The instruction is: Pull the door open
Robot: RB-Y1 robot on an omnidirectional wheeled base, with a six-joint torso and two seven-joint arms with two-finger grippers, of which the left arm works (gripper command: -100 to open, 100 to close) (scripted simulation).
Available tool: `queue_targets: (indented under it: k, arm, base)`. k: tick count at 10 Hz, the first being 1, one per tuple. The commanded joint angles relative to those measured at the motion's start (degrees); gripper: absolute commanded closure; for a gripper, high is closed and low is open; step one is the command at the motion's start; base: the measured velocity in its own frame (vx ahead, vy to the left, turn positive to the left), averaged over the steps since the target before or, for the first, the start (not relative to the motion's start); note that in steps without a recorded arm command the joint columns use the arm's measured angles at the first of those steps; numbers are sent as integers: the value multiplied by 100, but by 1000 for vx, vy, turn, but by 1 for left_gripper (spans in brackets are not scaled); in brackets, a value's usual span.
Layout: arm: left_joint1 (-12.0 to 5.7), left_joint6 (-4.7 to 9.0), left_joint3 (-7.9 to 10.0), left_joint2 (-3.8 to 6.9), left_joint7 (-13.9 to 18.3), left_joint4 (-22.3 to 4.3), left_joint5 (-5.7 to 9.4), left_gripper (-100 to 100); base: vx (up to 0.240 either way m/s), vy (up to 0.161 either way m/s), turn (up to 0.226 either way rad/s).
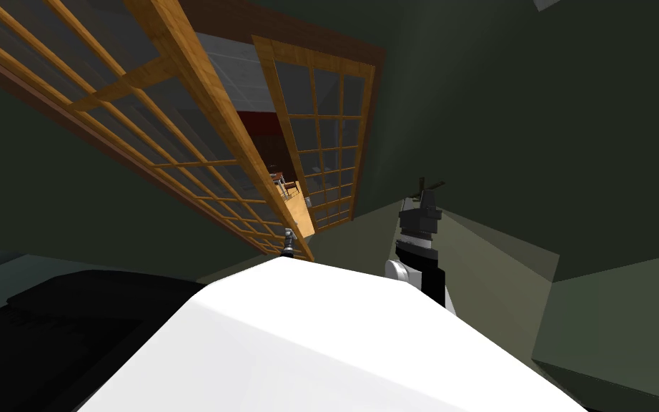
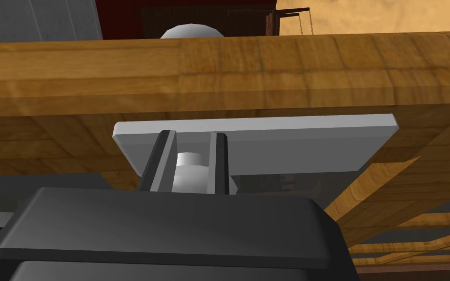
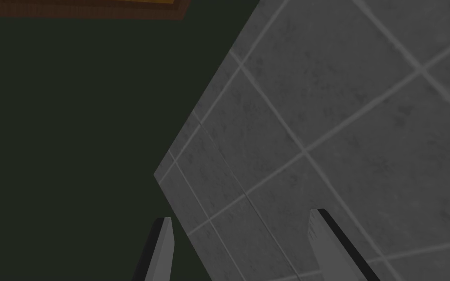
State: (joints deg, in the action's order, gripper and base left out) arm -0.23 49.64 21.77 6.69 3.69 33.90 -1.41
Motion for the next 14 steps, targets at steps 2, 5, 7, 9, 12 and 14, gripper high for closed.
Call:
queue_targets:
  k: [2,5,7,9,12,14]
  arm:
    - [38,-125,-102,92,387,37,164,100]
    - [38,-125,-102,92,472,109,164,100]
    - [1,-114,-197,109,710,14,225,100]
    - [1,-114,-197,109,710,14,225,100]
    - [1,-114,-197,109,710,14,225,100]
    - [-36,-103,-294,127,949,-9,288,100]
  base:
    - [-58,21,-54]
    - [-39,27,-15]
    - [-11,7,-20]
    - [-27,17,-21]
    - [-3,-2,1]
    - [-19,9,-16]
